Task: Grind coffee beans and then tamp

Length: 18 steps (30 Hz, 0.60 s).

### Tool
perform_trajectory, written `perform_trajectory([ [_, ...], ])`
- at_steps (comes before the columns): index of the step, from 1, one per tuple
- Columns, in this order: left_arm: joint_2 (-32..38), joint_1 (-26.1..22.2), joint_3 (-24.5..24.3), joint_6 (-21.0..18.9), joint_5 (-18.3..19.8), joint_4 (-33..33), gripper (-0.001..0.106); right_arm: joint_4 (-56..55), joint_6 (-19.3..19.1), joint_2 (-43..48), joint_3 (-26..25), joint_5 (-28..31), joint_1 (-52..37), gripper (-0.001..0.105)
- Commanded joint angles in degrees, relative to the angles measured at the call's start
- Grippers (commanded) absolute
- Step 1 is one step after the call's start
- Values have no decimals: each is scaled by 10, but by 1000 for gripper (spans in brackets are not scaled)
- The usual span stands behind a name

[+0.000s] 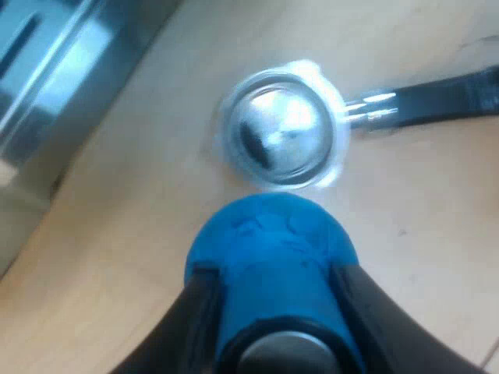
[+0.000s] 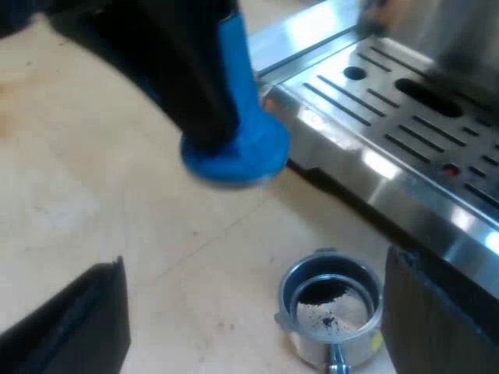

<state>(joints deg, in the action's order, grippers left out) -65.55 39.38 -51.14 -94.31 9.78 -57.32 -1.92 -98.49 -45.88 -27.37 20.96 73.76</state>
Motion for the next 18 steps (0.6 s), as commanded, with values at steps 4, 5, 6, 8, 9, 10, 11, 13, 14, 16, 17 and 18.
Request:
perform_trajectory([
  [4, 14, -78, 19, -7, 17, 6, 0, -9, -3, -9, -9, -35, -3, 69],
  [5, 14, -93, 27, 0, 18, 6, 0, -9, 3, -19, -9, -43, -3, 69],
  [6, 14, -97, 30, 4, 18, 6, 0, -9, 8, -25, -9, -46, -3, 69],
  [8, 14, -123, 55, 13, 18, 11, 0, -1, 26, -52, -9, -50, -3, 69],
  [9, 14, -130, 61, 13, 18, 14, 0, 4, 27, -60, -9, -50, -3, 69],
  [10, 14, -145, 73, 13, 19, 21, 0, 15, 27, -76, -9, -55, -3, 69],
  [11, 14, -157, 82, 13, 24, 28, 0, 31, 27, -90, -9, -59, -3, 69],
  [13, 14, -176, 96, 13, 33, 44, 0, 45, 30, -111, -12, -59, -3, 69],
  [14, 14, -182, 97, 13, 34, 46, 0, 49, 34, -122, -15, -59, -4, 69],
  [16, 14, -205, 111, 13, 33, 65, 0, 52, 34, -152, -28, -77, -13, 69],
  [17, 14, -215, 115, 13, 33, 72, 0, 52, 37, -164, -34, -84, -19, 69],
  [18, 14, -220, 116, 13, 33, 76, 0, 52, 38, -171, -39, -85, -24, 69],
])
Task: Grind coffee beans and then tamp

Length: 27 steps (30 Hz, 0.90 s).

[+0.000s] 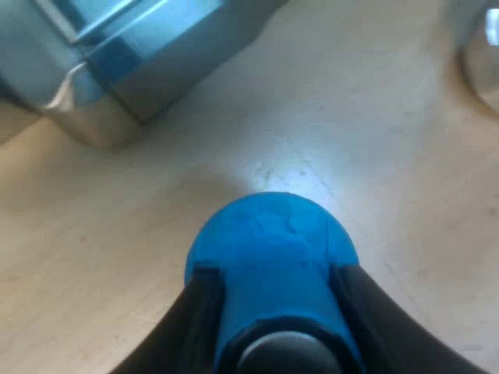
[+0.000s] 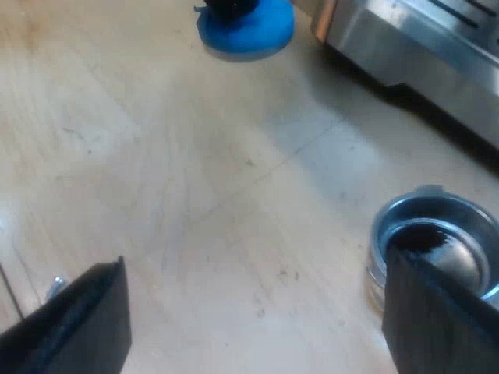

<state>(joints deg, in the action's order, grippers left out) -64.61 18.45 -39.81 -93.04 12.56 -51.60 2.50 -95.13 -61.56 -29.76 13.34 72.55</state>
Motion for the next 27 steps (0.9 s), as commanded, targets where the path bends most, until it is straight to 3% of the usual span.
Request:
perform_trajectory([
  [1, 4, -17, 7, 0, 6, 29, 0, 8, 7, -25, -20, -9, -19, 69],
  [9, -24, -25, 35, 0, -14, 69, 0, 54, 7, -91, -46, -76, -70, 69],
  [13, -56, -25, 35, 0, -53, 76, 0, 54, 7, -113, -54, -85, -72, 69],
  [19, -86, -25, 35, 0, -51, 77, 2, 54, 9, -125, -54, -98, -72, 69],
  [21, -90, -25, 35, 1, -51, 77, 11, 54, 11, -125, -54, -98, -72, 69],
  [24, -91, -25, 35, 5, -51, 77, 39, 54, 10, -125, -54, -98, -72, 69],
  [26, -91, -25, 35, 5, -51, 77, 64, 54, 12, -125, -54, -98, -72, 69],
  [27, -91, -25, 35, 5, -51, 77, 67, 54, 12, -125, -54, -98, -72, 69],
])
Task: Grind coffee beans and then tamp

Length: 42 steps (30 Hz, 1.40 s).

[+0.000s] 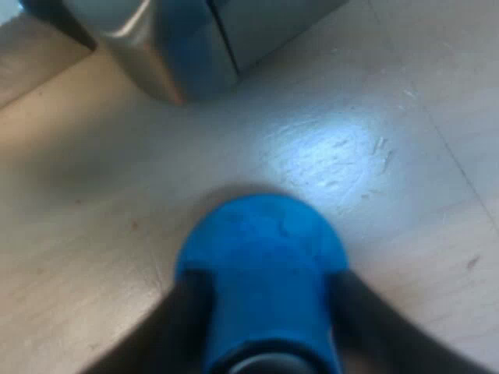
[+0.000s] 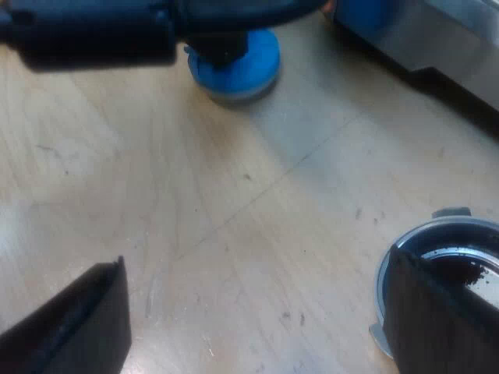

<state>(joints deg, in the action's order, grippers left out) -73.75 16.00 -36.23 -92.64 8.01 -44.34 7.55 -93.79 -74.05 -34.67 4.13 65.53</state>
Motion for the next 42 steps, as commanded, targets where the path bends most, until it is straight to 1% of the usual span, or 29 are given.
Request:
perform_trajectory([
  [1, 0, 0, -1, 2, -5, 5, 71, 4, -2, 0, -5, -6, -2, 69],
  [4, 0, 0, -1, 12, -5, 3, 72, 2, -2, 2, -5, -6, -2, 69],
  [6, 2, 0, -5, 12, -5, -10, 72, -1, 3, 7, -5, -6, -2, 69],
  [8, 16, 0, -14, 12, -6, -30, 72, -7, 19, 21, -5, -6, -2, 69],
  [10, 37, 0, -19, 15, -12, -39, 72, -25, 22, 37, -7, -13, -2, 69],
  [12, 70, 0, -24, 15, -22, -43, 72, -75, 22, 58, -17, -19, -2, 69],
  [14, 114, 0, -33, 15, -24, -45, 72, -161, 22, 83, -41, -19, -2, 69],
  [15, 123, 0, -36, 15, -24, -46, 72, -169, 22, 85, -41, -19, -2, 69],
  [16, 156, 0, -44, 13, -27, -49, 72, -226, 22, 99, -60, -19, -2, 69],
  [17, 175, 0, -48, 12, -27, -50, 72, -268, 22, 109, -74, -19, -8, 69],
  [19, 222, 0, -64, 13, -27, -51, 72, -323, 21, 120, -95, -19, -21, 69],
  [21, 241, 0, -74, 13, -27, -51, 72, -363, 20, 132, -114, -19, -37, 69],
  [23, 284, 0, -100, 8, -27, -54, 72, -418, 20, 146, -147, -19, -66, 69],
  [25, 295, 0, -125, -15, -26, -67, 72, -451, 15, 156, -168, -19, -84, 69],
  [26, 300, 0, -147, -25, -26, -82, 72, -485, 7, 164, -190, -13, -104, 69],
  [27, 300, 0, -154, -25, -26, -87, 72, -499, 3, 166, -200, -13, -113, 69],
  [29, 301, 0, -190, -25, -26, -112, 72, -549, -13, 180, -238, -13, -152, 69],
  [30, 301, 0, -203, -25, -26, -117, 72, -557, -15, 183, -244, -13, -159, 69],
  [31, 301, 0, -218, -26, -26, -120, 72, -578, -17, 190, -263, -13, -182, 69],
  [34, 301, -17, -257, -39, -22, -120, 72, -611, -27, 210, -294, -13, -247, 69],
  [36, 301, -43, -273, -42, -11, -120, 72, -624, -29, 221, -303, -14, -297, 69],
  [37, 299, -60, -282, -48, 8, -120, 72, -629, -28, 229, -304, -16, -333, 69],
  [38, 298, -75, -287, -52, 22, -120, 72, -631, -28, 233, -304, -18, -346, 69],
  [39, 297, -97, -291, -55, 50, -120, 72, -640, -28, 239, -304, -26, -384, 69],
  [40, 297, -113, -293, -57, 62, -120, 72, -650, -32, 243, -304, -41, -423, 69],
  [42, 297, -127, -293, -66, 65, -120, 72, -662, -53, 244, -304, -84, -482, 69],
])
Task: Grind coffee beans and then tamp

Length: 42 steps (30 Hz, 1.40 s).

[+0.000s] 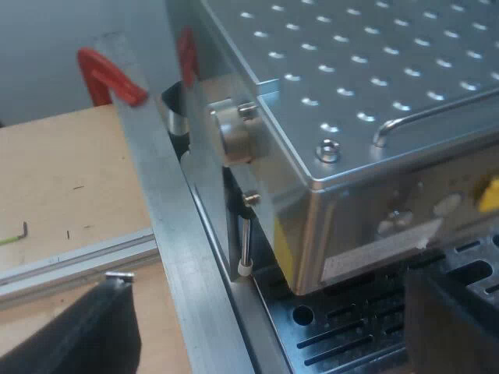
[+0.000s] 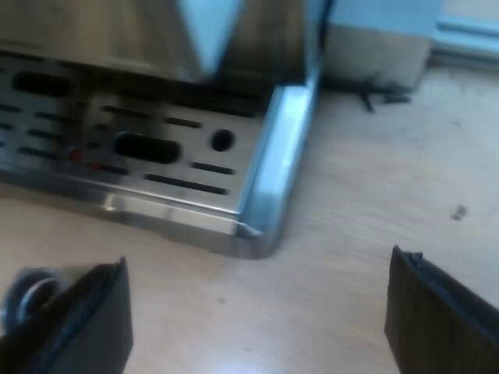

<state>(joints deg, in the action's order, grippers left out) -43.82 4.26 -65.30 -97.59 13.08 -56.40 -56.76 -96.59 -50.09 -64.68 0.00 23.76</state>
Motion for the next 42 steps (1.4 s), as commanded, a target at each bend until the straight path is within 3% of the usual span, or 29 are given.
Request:
perform_trajectory([
  [1, -2, -14, -2, -16, 14, -1, 72, -24, -35, 4, -4, -65, -95, 69],
  [7, -2, -13, -2, -9, -3, -20, 72, -49, -95, 8, -4, -103, -244, 69],
  [11, 18, -13, -2, -8, -35, -26, 72, -44, -117, 35, -4, -101, -260, 69],
  [15, 58, -13, -2, -8, -83, -30, 72, -46, -121, 80, -4, -88, -251, 69],
  [21, 129, -13, -2, -8, -95, -31, 72, -51, -133, 163, -4, -76, -251, 69],
  [26, 243, -13, -2, -7, -183, -74, 72, -81, -112, 254, -4, -76, -251, 69],
  [33, 340, -13, -2, -9, -187, -129, 72, -137, -112, 334, -4, -76, -251, 69],
  [42, 445, -13, -3, -9, -187, -250, 72, -192, -112, 421, -4, -76, -251, 69],
])
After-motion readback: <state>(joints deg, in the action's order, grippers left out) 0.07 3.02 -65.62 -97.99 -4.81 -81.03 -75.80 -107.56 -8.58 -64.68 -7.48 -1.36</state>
